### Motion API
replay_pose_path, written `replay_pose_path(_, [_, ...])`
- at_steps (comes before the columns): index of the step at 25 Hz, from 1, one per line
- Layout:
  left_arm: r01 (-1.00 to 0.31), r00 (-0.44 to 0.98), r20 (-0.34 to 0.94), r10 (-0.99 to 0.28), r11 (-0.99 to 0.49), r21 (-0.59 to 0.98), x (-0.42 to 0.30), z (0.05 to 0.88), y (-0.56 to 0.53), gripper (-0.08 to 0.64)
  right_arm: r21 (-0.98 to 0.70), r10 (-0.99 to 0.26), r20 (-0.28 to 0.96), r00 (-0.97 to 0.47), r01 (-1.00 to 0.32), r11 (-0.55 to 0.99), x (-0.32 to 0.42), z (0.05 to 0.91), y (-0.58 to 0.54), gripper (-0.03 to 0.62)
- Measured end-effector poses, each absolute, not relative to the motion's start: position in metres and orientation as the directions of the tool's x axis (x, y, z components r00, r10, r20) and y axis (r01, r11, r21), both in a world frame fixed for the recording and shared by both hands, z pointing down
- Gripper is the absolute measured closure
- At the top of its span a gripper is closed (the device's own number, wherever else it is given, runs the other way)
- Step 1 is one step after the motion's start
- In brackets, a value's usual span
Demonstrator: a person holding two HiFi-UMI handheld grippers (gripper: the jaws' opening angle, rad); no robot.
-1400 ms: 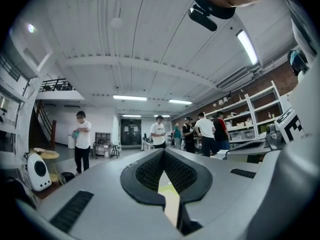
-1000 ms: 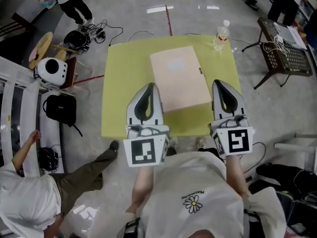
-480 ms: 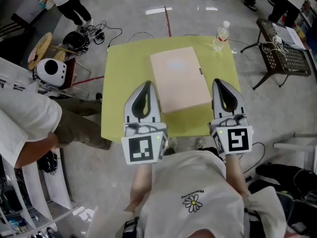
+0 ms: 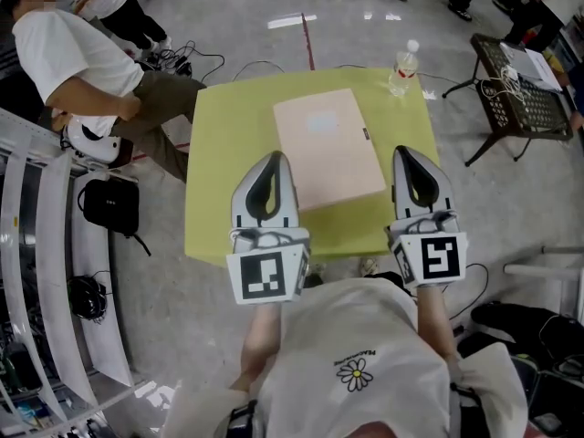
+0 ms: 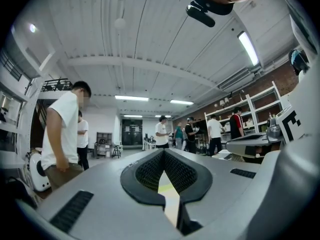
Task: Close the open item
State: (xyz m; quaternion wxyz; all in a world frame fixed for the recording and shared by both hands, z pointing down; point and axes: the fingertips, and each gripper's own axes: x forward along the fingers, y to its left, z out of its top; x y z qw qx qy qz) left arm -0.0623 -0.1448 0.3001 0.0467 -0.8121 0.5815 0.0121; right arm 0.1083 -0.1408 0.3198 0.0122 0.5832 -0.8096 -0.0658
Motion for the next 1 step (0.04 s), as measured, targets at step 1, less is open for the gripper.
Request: replay_pose_path(1, [-0.946, 0.321, -0.070, -0.944, -0.317, -0.070, -0.0638, 0.3001, -0.1452, 0.546, 0.120, -0.946, -0.057, -0.320, -0.942, 0.312, 0.1082, 0.3194, -0.1410, 0.578])
